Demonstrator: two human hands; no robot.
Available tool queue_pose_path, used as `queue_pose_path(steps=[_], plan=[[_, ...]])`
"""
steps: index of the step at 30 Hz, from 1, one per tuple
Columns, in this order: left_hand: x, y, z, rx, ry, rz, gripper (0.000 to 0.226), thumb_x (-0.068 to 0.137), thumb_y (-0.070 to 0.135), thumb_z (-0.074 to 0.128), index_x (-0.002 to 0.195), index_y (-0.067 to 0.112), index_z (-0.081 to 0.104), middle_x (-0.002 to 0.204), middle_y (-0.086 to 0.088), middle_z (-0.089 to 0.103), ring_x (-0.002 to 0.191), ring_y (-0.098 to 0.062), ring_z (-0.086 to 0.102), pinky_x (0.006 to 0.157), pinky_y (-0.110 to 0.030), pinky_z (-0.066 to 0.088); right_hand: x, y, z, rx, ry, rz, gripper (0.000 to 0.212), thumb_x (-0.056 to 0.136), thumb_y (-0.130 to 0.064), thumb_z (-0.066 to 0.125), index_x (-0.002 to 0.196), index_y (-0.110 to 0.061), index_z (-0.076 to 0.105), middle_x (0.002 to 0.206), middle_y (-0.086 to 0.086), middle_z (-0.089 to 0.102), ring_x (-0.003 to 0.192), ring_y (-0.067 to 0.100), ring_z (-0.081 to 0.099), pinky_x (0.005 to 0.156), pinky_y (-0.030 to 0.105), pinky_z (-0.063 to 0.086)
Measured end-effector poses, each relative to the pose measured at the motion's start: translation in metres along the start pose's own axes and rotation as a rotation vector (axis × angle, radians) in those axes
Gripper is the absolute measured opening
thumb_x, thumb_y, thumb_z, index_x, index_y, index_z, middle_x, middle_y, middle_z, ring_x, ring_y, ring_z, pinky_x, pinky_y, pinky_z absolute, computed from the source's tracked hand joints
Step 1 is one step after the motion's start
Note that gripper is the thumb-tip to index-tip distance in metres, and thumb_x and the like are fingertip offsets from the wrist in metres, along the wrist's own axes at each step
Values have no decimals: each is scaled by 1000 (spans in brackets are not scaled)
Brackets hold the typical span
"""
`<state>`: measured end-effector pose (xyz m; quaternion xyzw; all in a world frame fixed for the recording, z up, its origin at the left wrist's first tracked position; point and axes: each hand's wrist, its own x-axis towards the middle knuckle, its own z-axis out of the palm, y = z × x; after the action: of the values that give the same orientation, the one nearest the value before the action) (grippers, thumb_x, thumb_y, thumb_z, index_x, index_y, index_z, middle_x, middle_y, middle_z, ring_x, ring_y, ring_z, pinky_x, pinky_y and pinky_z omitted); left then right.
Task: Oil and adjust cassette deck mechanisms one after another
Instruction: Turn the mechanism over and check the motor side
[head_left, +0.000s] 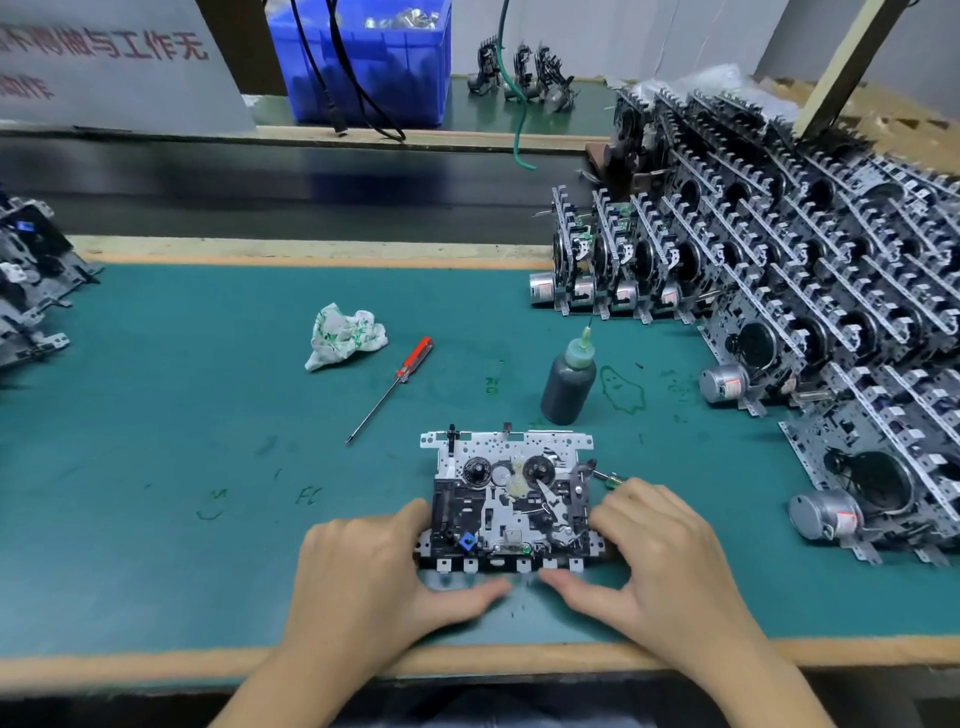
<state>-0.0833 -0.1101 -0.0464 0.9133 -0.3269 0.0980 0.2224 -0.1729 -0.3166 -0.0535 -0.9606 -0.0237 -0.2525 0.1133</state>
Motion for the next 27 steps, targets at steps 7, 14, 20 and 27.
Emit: queue_pose_path(steps=[7,14,20,27], plan=[[6,4,2,26,40,-20,61,57,74,50,42,16,40,29,0,32,25,-18,37,35,-20,24,1,1,-2,65,-43,40,50,68,-61,62,59,-15,48,61,-12,35,62,11,33,57,23,30],[10,-7,1,-62,-52,85,65,52,86,49,50,21,41,31,2,37,29,-16,42,32,-24,36,1,3,3,16,-24,55,48,75,-58,56,58,-14,49,56,-6,44,57,15,42,57,26,33],[8,-5,1,-84,-56,165,70,52,85,51,46,16,40,32,5,35,28,-15,39,32,-22,35,-1,5,1,-2,-33,83,54,65,-66,61,56,-15,47,57,-7,41,57,14,39,58,26,34],[5,0,2,-35,24,171,60,57,78,55,58,25,26,33,4,33,28,-16,38,37,-18,25,0,6,-1,1,-24,32,50,69,-61,58,57,-16,42,58,-9,32,56,15,32,59,27,29]])
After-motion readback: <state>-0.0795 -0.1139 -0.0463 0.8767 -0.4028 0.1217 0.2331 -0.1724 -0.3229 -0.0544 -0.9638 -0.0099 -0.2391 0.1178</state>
